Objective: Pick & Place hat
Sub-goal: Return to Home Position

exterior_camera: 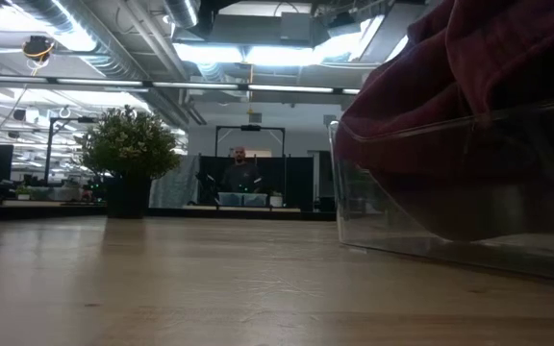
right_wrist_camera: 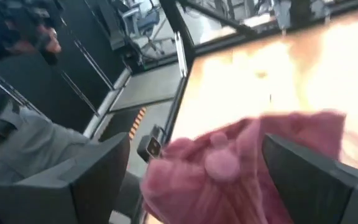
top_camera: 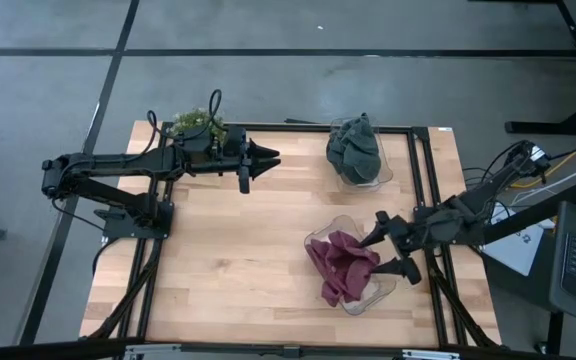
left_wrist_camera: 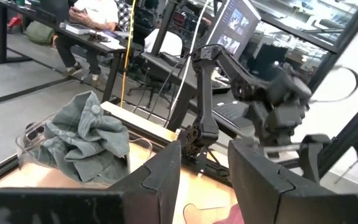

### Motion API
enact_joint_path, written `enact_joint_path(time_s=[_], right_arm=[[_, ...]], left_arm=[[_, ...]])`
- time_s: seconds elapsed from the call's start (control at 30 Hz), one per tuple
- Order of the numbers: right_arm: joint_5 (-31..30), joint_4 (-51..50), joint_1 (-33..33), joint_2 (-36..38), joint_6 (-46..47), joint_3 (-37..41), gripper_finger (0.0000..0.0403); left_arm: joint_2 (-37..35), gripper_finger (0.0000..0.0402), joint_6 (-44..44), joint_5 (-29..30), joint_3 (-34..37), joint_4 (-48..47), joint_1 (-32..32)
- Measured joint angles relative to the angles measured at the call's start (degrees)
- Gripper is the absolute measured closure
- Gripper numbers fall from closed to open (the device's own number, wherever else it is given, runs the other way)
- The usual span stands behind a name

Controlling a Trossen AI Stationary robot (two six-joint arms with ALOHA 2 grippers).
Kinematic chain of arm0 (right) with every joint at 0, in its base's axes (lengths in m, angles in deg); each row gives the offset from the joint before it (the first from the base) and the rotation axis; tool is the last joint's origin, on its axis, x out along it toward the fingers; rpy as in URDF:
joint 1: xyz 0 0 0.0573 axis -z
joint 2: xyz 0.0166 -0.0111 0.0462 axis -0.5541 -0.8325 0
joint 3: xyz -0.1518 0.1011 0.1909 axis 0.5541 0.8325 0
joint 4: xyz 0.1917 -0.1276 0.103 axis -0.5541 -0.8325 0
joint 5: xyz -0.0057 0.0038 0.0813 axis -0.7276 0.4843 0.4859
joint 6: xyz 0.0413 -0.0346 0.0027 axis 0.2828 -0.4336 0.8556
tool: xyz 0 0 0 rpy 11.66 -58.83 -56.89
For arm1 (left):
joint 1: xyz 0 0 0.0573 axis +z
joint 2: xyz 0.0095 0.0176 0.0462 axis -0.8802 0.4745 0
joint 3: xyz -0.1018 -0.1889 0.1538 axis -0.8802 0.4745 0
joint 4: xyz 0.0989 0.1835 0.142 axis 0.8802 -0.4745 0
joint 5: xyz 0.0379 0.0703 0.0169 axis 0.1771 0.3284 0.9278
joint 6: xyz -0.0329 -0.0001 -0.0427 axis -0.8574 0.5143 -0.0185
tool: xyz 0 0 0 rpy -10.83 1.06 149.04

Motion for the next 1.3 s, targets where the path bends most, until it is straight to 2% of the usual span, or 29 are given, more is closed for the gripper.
enact_joint_path(time_s=[0.3, 0.5, 0.63, 0.8, 0.93, 1.07, 1.17, 1.3], right_arm=[[-0.6, -16.9, 0.0, 2.7, -4.5, -9.7, 0.004], [-0.4, -13.8, 0.0, 2.6, -3.5, -11.0, 0.004], [-0.4, -10.5, 0.0, 2.6, -3.5, -11.0, 0.004], [3.6, -12.6, 0.0, 4.2, -12.6, -11.0, 0.004], [0.8, -13.9, 0.9, 9.2, -16.7, -7.6, 0.004], [1.1, -12.5, 2.0, 16.4, -22.1, -3.3, 0.004], [-1.1, -8.7, 3.8, 21.3, -27.5, 0.2, 0.004], [-0.6, -2.5, 6.8, 26.4, -33.1, 5.6, 0.004]], left_arm=[[-3.6, 0.0272, 2.8, -4.7, 0.0, 0.0, 0.0], [-6.4, 0.0272, 4.9, -7.0, 0.0, -1.6, 0.0], [-8.6, 0.0272, 6.4, -7.2, 0.0, -6.6, 0.0], [-11.7, 0.0272, 7.7, -7.6, 0.0, -12.8, 0.4], [-14.0, 0.0272, 8.7, -7.8, 0.0, -14.6, 0.7], [-16.0, 0.0272, 9.0, -7.8, 0.0, -15.5, 0.9], [-16.5, 0.0272, 8.4, -7.8, 0.0, -15.9, 0.9], [-16.8, 0.0272, 7.6, -7.8, 0.0, -16.1, 0.9]])
